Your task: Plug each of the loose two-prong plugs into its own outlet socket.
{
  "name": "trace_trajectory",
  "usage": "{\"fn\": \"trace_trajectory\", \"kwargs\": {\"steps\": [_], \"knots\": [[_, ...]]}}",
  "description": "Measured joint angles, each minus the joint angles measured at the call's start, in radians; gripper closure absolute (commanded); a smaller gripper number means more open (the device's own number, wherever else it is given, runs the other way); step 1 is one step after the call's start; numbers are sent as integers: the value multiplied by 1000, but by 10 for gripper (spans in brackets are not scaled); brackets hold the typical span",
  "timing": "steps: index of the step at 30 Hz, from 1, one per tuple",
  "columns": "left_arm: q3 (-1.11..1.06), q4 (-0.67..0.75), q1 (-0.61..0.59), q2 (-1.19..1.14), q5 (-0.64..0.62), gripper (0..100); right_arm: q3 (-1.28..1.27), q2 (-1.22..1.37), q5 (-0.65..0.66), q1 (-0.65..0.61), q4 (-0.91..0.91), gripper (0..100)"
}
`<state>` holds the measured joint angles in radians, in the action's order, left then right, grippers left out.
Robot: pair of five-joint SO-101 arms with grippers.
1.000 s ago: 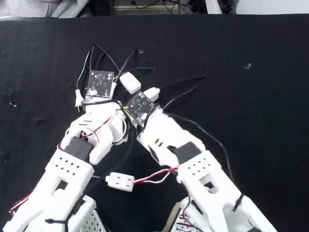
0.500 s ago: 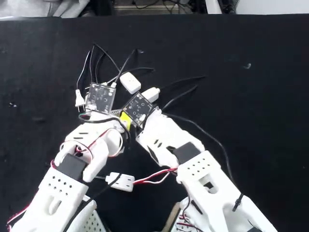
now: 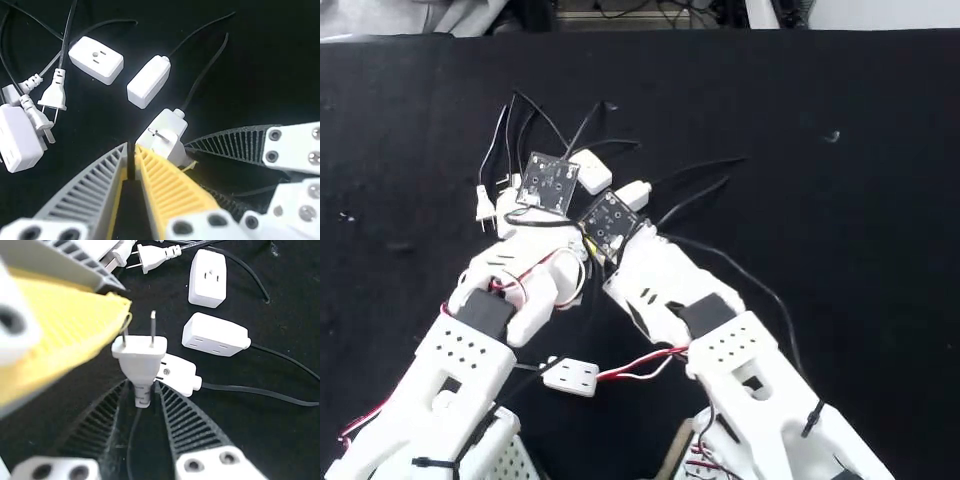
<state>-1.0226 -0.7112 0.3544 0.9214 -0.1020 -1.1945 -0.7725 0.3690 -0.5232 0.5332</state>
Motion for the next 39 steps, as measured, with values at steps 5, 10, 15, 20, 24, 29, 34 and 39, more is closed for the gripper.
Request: {"fn": "trace_trajectory", "kwargs": {"steps": [5,10,15,20,24,29,34,39], "knots": [[91,-132,5,-3,0,970,0,0,0,-2,0,988],[100,-147,6,20,0,970,0,0,2,-2,0,988],[52,-63,6,20,0,970,0,0,-3,-2,0,988],[-5,20,12,26,0,970,0,0,-58,-3,0,988],[-5,32,9,29,-32,970,0,0,-78,-3,0,988],[-5,32,8,29,-40,969,0,0,-78,-15,0,988],[-11,32,8,29,-40,967,0,0,-78,-15,0,988],[-37,40,5,29,-35,969,-20,-58,-81,-17,6,988]]}}
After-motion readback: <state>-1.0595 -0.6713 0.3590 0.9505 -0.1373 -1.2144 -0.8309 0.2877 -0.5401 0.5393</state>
